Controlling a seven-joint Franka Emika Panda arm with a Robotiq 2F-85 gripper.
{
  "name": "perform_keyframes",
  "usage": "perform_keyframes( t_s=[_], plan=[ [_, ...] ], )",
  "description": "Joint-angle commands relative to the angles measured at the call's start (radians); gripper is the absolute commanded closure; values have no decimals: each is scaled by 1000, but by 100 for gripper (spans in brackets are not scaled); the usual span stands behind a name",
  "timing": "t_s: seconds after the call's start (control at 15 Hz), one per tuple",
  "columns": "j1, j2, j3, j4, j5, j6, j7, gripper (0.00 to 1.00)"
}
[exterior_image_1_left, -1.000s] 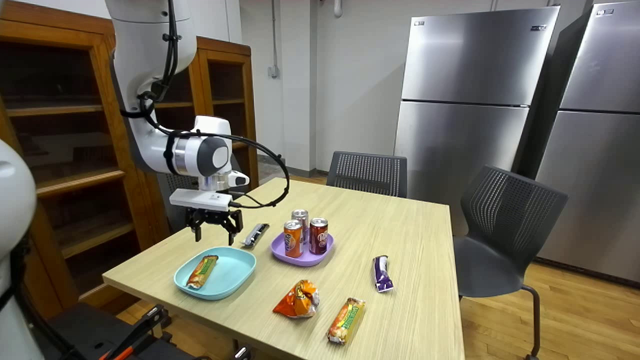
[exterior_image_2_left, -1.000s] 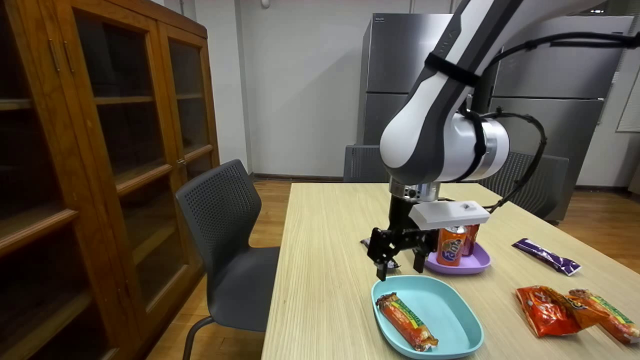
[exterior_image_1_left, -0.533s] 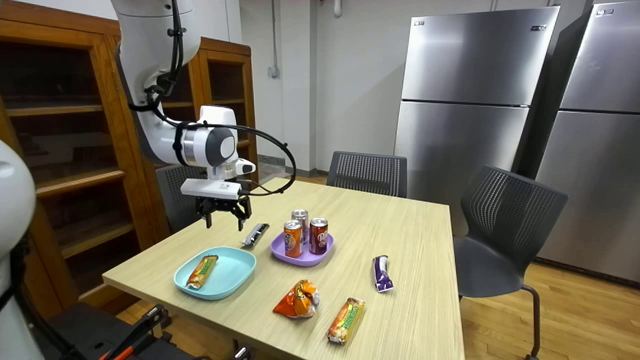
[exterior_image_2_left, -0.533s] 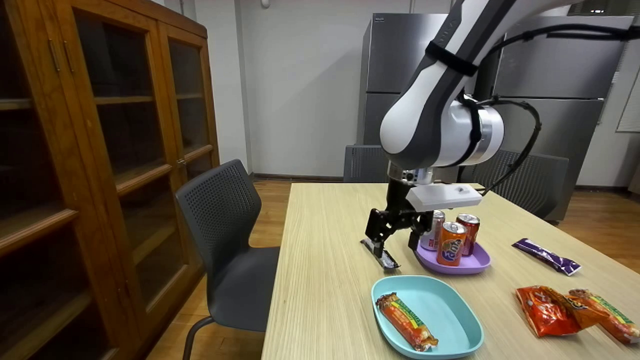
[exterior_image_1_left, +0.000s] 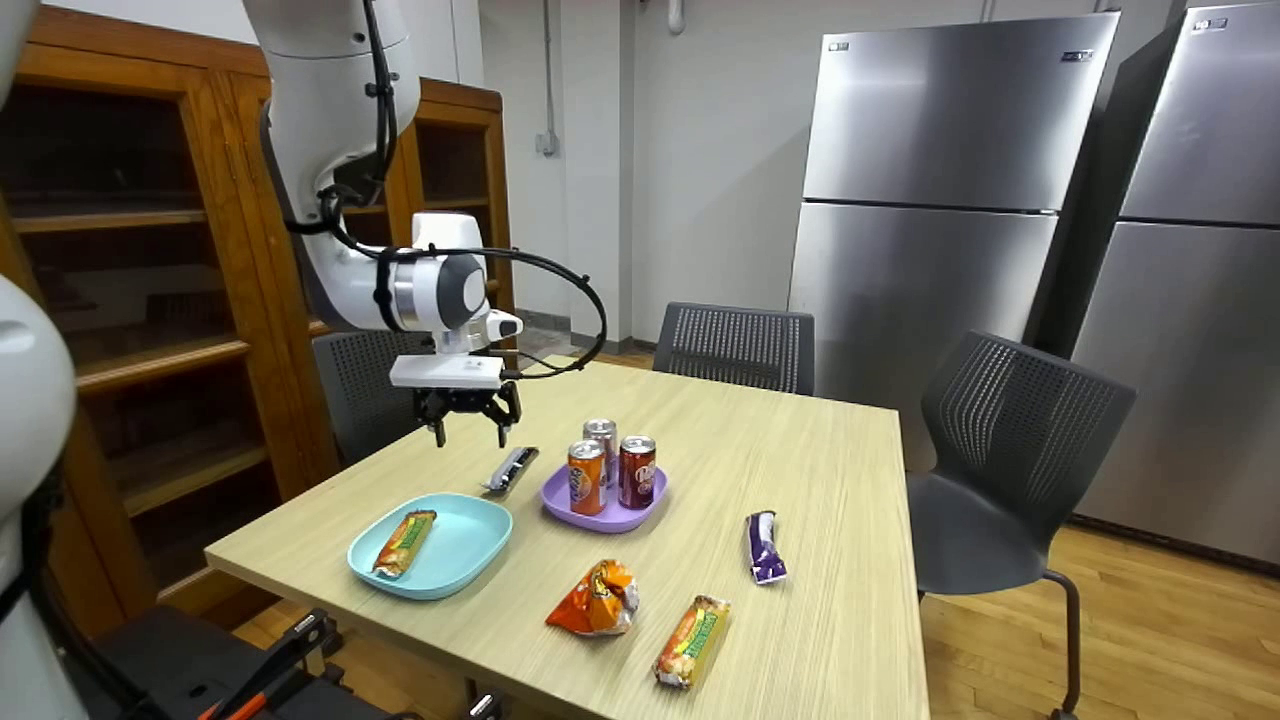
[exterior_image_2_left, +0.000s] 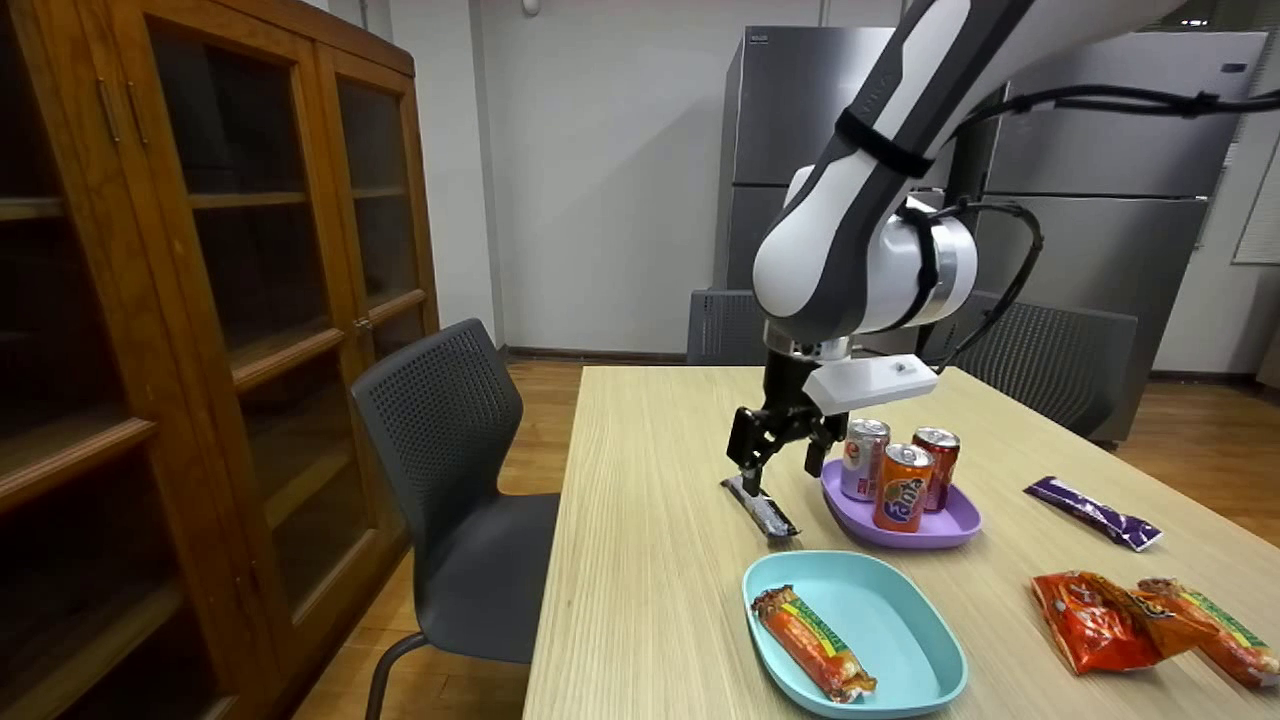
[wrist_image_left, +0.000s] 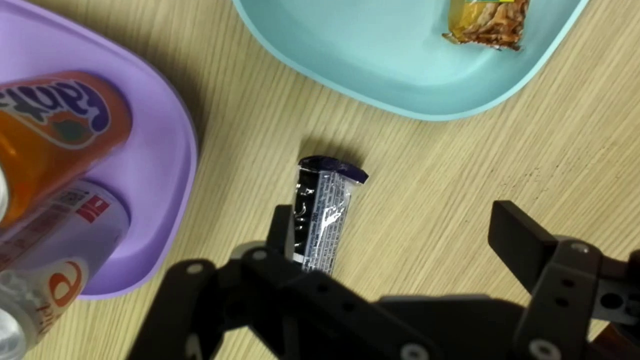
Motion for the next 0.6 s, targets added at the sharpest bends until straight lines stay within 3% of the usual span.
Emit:
perform_keyframes(
  t_s=[0.0, 0.53],
  plan=[
    [25, 79, -26, 106, -28, -16, 22, 0],
    [58, 229, -69, 299, 11, -65, 135, 0]
  ],
)
